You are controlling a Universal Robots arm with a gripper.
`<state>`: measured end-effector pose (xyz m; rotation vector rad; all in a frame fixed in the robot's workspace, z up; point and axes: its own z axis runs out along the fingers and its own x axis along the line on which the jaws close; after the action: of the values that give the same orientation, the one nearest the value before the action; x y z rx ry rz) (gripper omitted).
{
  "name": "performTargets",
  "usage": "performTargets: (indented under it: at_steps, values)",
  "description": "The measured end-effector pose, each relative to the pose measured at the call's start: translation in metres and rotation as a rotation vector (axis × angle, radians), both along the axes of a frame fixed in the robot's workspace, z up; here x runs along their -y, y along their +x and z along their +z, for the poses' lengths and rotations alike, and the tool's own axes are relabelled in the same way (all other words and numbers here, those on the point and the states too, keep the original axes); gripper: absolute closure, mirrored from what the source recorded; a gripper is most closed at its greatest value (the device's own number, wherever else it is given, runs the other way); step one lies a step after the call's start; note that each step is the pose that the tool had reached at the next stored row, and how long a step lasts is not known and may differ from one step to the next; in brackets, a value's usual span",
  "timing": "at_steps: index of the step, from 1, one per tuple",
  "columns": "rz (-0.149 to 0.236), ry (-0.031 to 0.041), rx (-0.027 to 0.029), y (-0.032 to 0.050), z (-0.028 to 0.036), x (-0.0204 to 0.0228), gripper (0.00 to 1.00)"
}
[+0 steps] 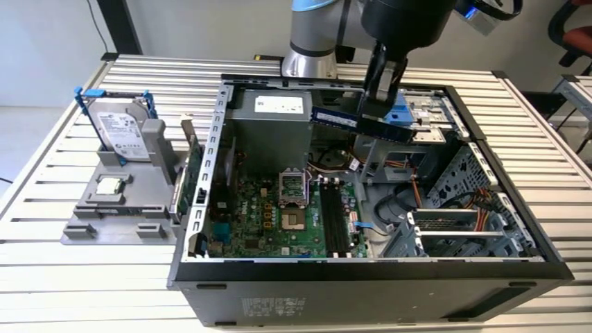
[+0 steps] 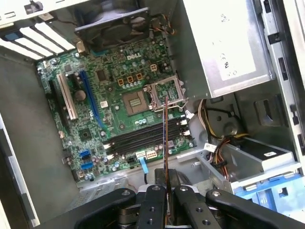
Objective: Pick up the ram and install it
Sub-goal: 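Pick up the ram and move it above insertion slot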
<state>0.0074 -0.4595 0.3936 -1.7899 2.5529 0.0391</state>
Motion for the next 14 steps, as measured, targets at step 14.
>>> performTargets:
  at_steps: [14]
  values:
    - [-0.257,0.0,0.0,0.0,0.0,0.0,1.0]
